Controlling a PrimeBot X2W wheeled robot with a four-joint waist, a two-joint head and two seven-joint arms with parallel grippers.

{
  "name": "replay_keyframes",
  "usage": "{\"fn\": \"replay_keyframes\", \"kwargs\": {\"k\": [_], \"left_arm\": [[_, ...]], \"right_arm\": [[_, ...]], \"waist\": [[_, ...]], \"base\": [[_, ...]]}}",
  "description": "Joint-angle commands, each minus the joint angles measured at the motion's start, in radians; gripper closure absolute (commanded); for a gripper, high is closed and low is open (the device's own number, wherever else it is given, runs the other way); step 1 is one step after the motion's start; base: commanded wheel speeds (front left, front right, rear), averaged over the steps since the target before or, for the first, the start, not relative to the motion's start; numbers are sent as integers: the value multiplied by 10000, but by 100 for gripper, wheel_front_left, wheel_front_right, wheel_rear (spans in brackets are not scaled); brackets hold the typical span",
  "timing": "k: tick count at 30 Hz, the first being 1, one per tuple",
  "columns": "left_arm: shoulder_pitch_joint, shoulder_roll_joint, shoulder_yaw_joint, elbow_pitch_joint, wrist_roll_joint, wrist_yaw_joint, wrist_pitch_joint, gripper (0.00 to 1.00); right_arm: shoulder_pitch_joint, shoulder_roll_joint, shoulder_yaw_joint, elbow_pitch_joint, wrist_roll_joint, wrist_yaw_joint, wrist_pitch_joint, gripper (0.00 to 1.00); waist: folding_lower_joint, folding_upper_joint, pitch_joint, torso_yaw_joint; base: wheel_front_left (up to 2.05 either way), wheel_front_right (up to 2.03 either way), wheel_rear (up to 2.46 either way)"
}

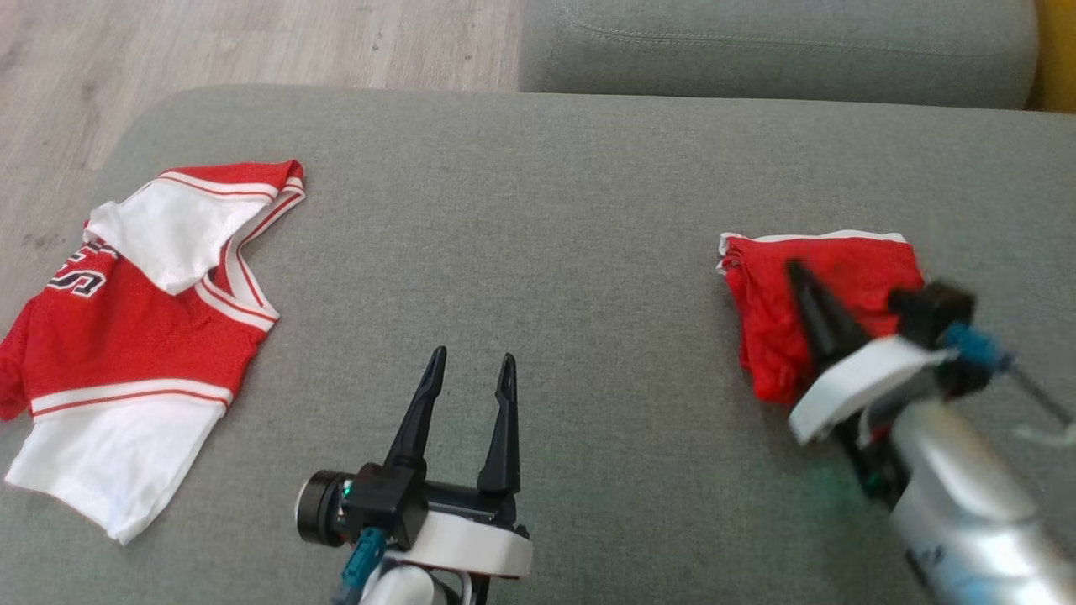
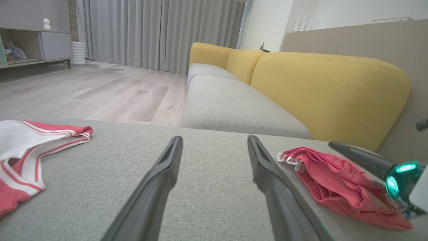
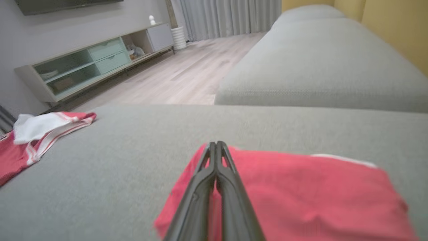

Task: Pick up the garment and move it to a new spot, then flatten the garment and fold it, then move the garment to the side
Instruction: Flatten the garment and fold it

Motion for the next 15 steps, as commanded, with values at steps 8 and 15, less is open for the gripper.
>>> {"fn": "replay_keyframes", "kwargs": {"k": [8,15], "left_arm": [[-184,-1,137,-262,-49,-79,-65,0],[-298,-1,75,-229,-93,-124,-65,0]], "right_arm": [[624,1069,-706,444,-1248,-7,-107,100],[594,1535,-897,1668,-1654,-7,-108,100]], "waist": [[0,0,-9,68],[0,0,141,389]], "base": [[0,0,0],[0,0,0]]}}
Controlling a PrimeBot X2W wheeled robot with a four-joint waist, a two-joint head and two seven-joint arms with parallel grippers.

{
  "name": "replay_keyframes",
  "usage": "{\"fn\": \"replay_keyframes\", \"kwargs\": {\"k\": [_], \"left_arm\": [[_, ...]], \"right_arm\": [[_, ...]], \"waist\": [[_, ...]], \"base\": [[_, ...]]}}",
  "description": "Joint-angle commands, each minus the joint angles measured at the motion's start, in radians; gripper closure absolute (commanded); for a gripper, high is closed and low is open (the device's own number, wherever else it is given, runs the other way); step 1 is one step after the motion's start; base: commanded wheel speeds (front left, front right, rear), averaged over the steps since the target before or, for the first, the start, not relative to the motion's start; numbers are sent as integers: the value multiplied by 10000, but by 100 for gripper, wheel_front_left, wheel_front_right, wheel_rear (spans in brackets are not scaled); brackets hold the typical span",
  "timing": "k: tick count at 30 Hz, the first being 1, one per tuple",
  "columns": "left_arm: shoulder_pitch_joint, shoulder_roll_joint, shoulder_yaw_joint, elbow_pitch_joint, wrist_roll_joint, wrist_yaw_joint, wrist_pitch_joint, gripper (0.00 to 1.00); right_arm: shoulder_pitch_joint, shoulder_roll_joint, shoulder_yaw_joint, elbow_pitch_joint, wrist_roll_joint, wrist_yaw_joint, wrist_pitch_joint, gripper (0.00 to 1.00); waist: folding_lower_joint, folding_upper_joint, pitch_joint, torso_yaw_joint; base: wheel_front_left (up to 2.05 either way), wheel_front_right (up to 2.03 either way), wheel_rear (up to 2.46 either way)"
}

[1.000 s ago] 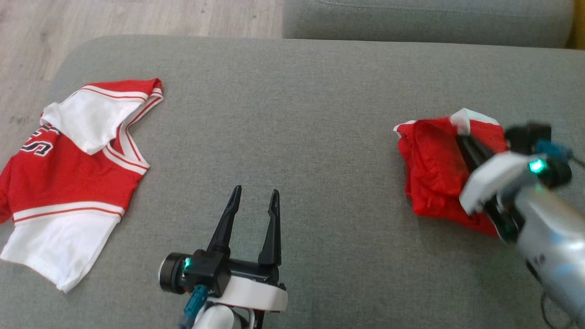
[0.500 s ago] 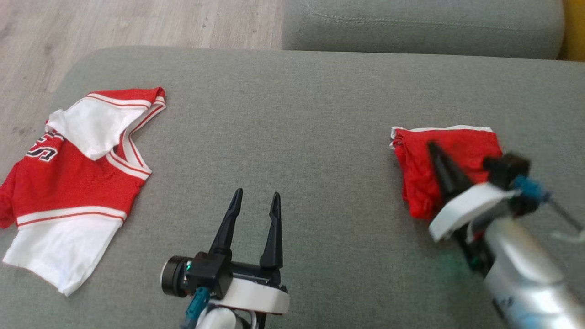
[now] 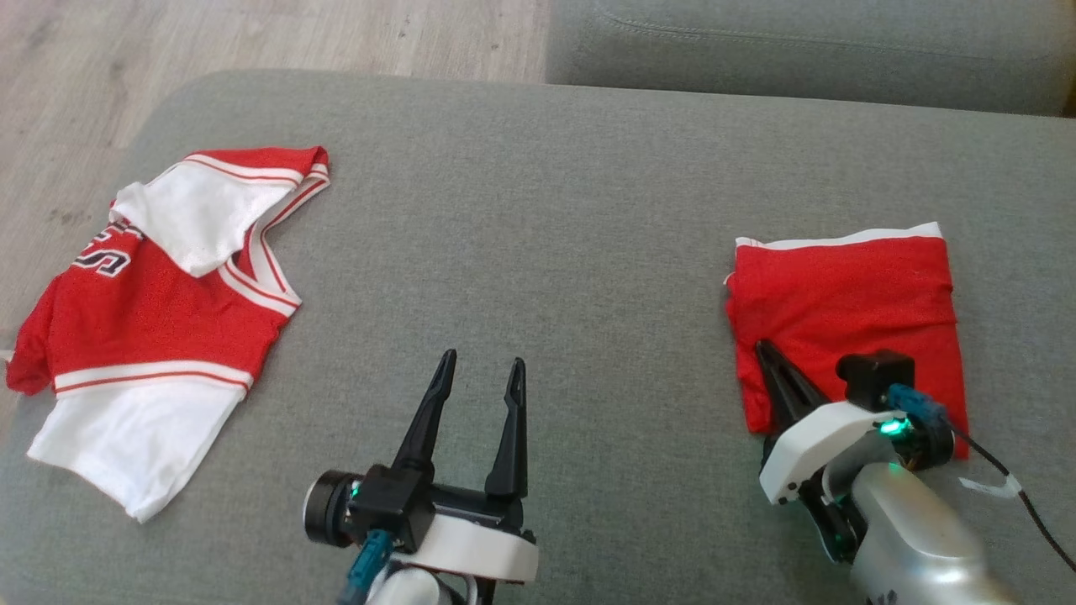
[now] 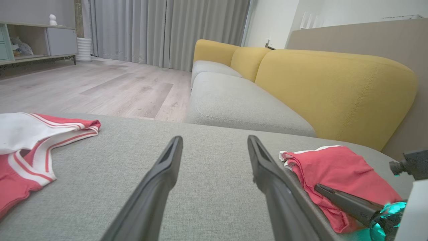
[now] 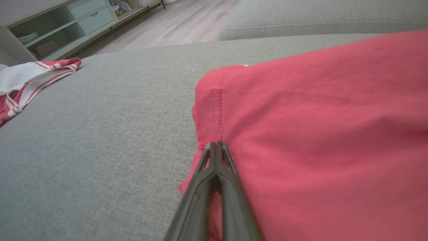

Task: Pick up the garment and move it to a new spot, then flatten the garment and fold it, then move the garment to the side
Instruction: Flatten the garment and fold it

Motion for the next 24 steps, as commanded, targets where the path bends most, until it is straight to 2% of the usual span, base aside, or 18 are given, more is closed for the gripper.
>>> {"fn": "replay_keyframes", "kwargs": {"k": [1,5,8,9,10,11,14,18,24], "left_arm": [[-303,-3,222,-260,-111,-14,-65,0],[-336,-3,197,-276,-174,26,-65,0],[-320,-3,250,-279,-182,59,-65,0],[-302,-3,297,-280,-171,73,-65,0],[-276,-3,359,-281,-155,89,-65,0],[-240,-3,431,-282,-131,105,-65,0],[-37,-3,690,-254,-46,116,-65,0],[391,-3,1327,-217,11,90,-65,0],[1261,-3,2539,-268,829,-72,-65,0]], "right_arm": [[-194,118,109,-92,-90,-7,-108,100],[-143,211,107,84,-123,-7,-108,100],[-44,220,383,-274,4,-7,-108,100],[4,191,441,-501,65,-7,-108,88],[73,160,517,-759,121,-7,-108,18],[154,112,514,-1037,171,-7,-108,0],[606,-27,264,-2049,210,-7,-108,0],[1725,-127,-566,-3687,-134,-7,-108,0],[3656,-115,-1984,-5948,-1311,-7,-108,0]], "waist": [[0,0,44,62],[0,0,76,125],[0,0,26,62],[0,0,-7,9],[0,0,-54,-62],[0,0,-115,-147],[0,0,-421,-445],[0,0,-923,-889],[0,0,-1416,-1647]], "base": [[0,0,0],[0,0,0],[0,0,0],[0,0,0],[0,0,0],[0,0,0],[0,0,0],[0,0,0],[0,0,0]]}}
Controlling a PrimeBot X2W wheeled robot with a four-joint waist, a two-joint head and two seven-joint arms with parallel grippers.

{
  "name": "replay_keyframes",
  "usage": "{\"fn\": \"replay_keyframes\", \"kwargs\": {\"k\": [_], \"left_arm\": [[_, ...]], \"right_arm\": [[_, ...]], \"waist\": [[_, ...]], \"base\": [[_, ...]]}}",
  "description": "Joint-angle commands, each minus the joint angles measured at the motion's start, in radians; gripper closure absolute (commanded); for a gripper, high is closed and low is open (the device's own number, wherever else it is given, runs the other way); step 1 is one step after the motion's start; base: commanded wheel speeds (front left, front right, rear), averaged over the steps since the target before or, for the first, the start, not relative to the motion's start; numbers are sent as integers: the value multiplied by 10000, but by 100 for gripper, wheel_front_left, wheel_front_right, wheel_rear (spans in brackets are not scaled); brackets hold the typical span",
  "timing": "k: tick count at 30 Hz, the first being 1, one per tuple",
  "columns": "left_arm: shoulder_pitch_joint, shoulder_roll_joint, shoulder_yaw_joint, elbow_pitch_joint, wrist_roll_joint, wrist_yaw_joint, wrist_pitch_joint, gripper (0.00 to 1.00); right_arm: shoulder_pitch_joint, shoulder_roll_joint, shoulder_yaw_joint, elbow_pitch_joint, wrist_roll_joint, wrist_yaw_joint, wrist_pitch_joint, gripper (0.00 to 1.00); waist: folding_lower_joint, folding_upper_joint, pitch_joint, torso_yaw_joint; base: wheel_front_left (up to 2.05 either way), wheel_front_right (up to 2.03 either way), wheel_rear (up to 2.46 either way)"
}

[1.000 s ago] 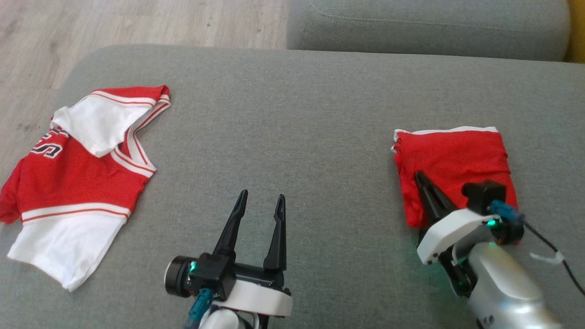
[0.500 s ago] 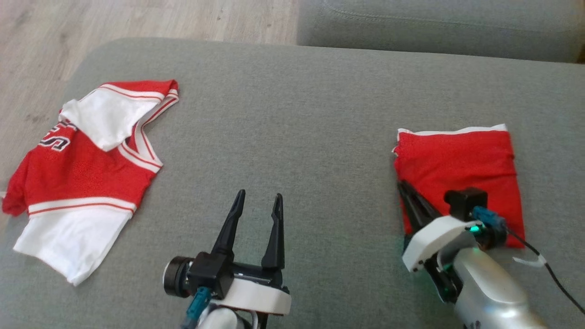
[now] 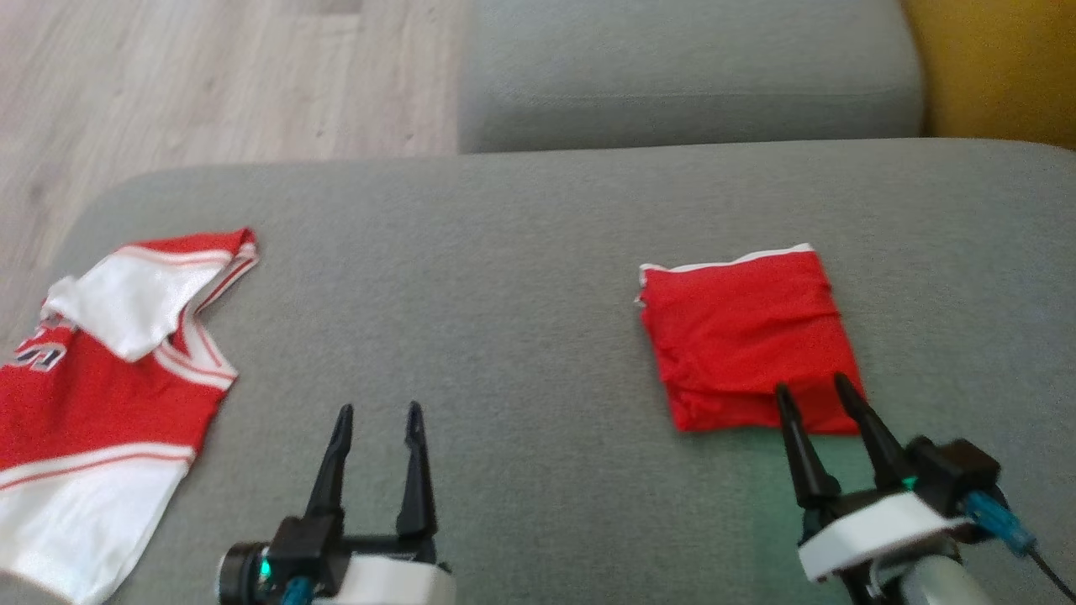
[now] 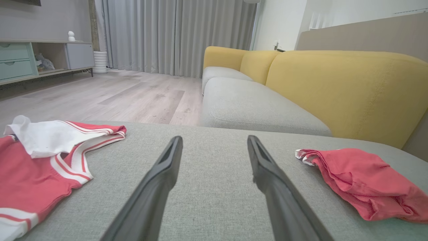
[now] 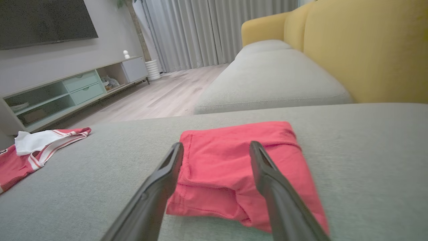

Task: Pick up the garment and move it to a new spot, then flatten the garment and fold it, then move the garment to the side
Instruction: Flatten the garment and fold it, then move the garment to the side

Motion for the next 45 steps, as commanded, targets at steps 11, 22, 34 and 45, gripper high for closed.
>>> {"fn": "replay_keyframes", "kwargs": {"k": [11,22,34,45], "left_arm": [[1048,-11,1202,-774,549,-46,-65,0],[1235,-11,1336,-888,790,-173,-65,0],[1287,-11,1317,-656,786,-284,-65,0],[1345,-11,1271,-518,774,-427,-65,0]], "right_arm": [[831,198,-626,-1106,-911,-7,-93,0],[1114,286,-741,-1031,-1083,-7,-93,0],[1190,388,-820,-911,-1195,-7,-93,0],[1202,362,-774,-839,-1256,-7,-93,0]], "waist": [[1,-1,-673,-796],[1,-1,-911,-758],[1,-1,-966,-746],[1,-1,-884,-632]], "base": [[0,0,0],[0,0,0],[0,0,0],[0,0,0]]}}
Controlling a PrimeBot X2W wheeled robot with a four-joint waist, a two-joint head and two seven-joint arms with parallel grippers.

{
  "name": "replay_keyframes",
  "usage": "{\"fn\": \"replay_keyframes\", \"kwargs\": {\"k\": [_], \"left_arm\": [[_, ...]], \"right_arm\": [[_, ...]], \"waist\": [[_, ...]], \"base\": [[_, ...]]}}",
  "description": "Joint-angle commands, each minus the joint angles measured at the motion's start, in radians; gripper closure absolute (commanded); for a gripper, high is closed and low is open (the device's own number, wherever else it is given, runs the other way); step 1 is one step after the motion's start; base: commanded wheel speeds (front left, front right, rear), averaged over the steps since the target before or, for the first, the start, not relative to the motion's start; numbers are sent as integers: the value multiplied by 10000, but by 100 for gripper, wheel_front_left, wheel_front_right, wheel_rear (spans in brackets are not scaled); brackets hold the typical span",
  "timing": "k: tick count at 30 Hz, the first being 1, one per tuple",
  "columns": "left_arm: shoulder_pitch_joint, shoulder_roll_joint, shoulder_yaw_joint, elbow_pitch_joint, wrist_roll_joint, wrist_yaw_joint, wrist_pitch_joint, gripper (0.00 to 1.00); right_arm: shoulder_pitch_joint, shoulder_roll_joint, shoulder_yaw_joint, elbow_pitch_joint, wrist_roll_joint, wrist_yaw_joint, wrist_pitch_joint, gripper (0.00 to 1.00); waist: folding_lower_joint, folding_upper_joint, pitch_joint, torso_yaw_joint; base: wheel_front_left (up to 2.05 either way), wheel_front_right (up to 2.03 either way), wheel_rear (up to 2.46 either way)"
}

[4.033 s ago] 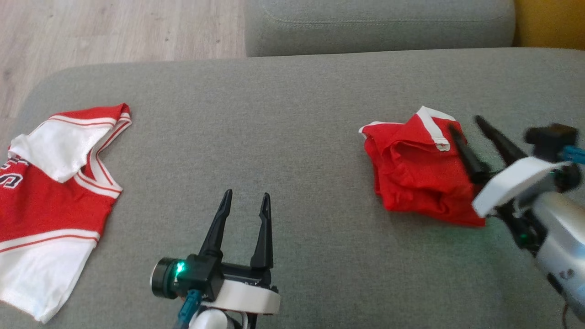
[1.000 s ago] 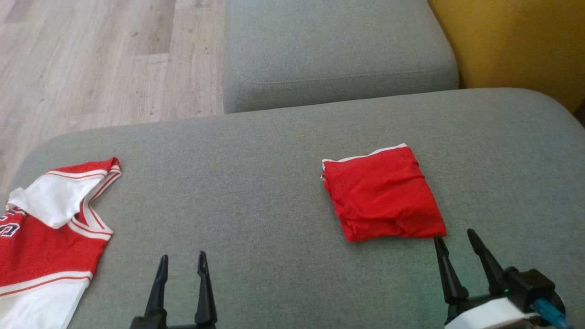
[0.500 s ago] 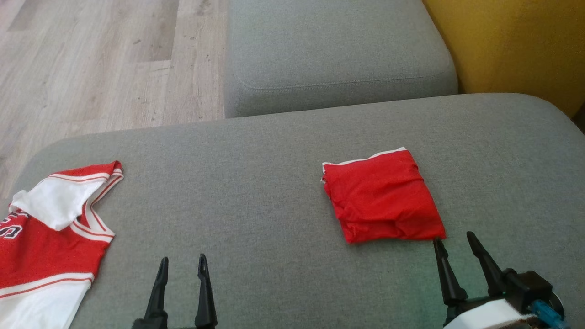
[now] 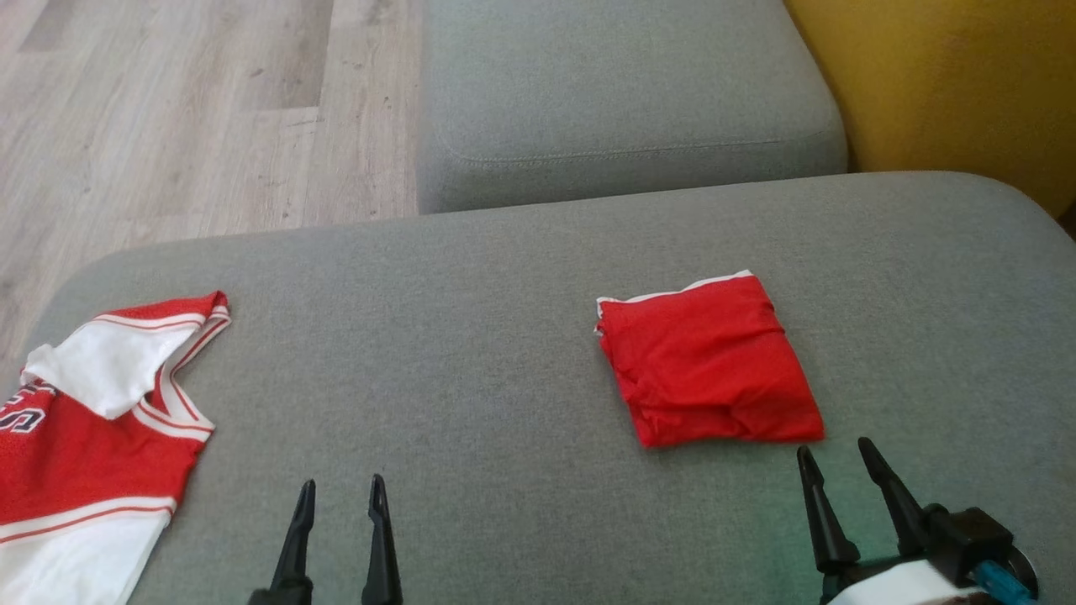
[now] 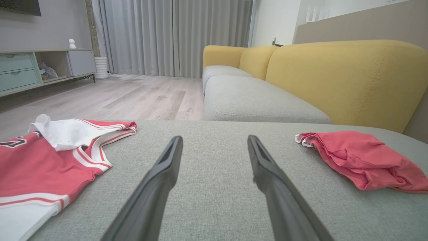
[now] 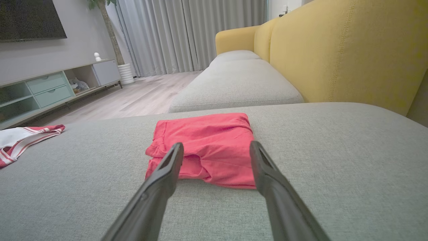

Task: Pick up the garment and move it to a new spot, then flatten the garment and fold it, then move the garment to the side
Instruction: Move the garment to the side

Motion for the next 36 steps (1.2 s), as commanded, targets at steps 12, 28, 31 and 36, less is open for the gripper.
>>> {"fn": "replay_keyframes", "kwargs": {"k": [12,28,31,36], "left_arm": [[-455,-26,75,-299,62,-32,-65,0],[-1662,-26,-490,-322,66,115,-65,0],[-1767,-26,-527,-274,48,163,-65,0],[-1853,-26,-498,-337,23,244,-65,0]], "right_arm": [[-1419,-205,-120,808,200,-7,-93,0],[-5436,-1523,490,5309,1835,-7,1085,0],[-5642,-1587,1182,5765,2576,-7,1611,56],[-5939,-1983,2071,5606,3716,-7,1570,100]], "waist": [[0,0,814,432],[0,0,2660,1158],[0,0,2721,1187],[0,0,2933,892]], "base": [[0,0,0],[0,0,0],[0,0,0],[0,0,0]]}}
